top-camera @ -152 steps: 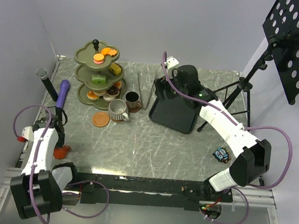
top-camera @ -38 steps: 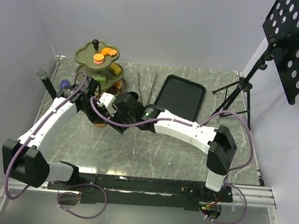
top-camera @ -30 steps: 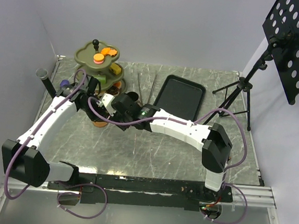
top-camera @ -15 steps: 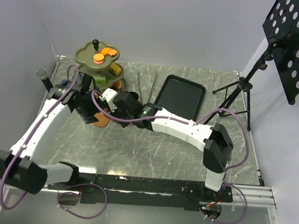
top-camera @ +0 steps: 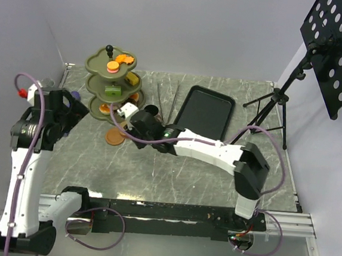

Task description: Serve the afternoon tea

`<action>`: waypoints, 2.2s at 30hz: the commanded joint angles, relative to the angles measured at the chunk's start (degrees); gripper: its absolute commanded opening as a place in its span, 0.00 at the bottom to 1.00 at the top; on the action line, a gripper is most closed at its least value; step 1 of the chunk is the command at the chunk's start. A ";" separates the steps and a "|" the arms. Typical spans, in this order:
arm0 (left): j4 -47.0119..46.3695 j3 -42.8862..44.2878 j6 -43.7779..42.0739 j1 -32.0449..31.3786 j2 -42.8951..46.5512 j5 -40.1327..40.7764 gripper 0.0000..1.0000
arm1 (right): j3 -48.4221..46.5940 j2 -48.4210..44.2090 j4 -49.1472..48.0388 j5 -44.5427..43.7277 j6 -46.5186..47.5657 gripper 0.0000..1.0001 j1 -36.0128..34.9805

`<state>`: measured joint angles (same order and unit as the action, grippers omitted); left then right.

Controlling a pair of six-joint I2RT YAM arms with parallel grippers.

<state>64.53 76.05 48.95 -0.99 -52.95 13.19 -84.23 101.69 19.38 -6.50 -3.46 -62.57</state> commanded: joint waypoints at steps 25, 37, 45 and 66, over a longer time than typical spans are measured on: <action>-5.82 0.85 -11.60 0.82 9.97 11.68 1.00 | -30.12 31.73 3.48 -8.44 -9.81 0.00 -1.77; -5.73 0.77 -11.77 0.82 9.35 11.07 1.00 | -31.17 34.54 3.21 -9.05 -10.42 0.00 -0.98; -5.38 0.50 -11.60 0.82 9.27 11.15 1.00 | -33.20 35.95 3.57 -8.79 -10.77 0.00 -0.45; -4.94 -0.38 -11.33 0.82 8.92 10.80 1.00 | -33.81 36.74 1.54 -10.20 -8.84 0.07 -0.45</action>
<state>60.69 76.09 38.26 -0.45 -44.10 23.86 -116.11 137.56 22.00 -15.44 -12.73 -63.33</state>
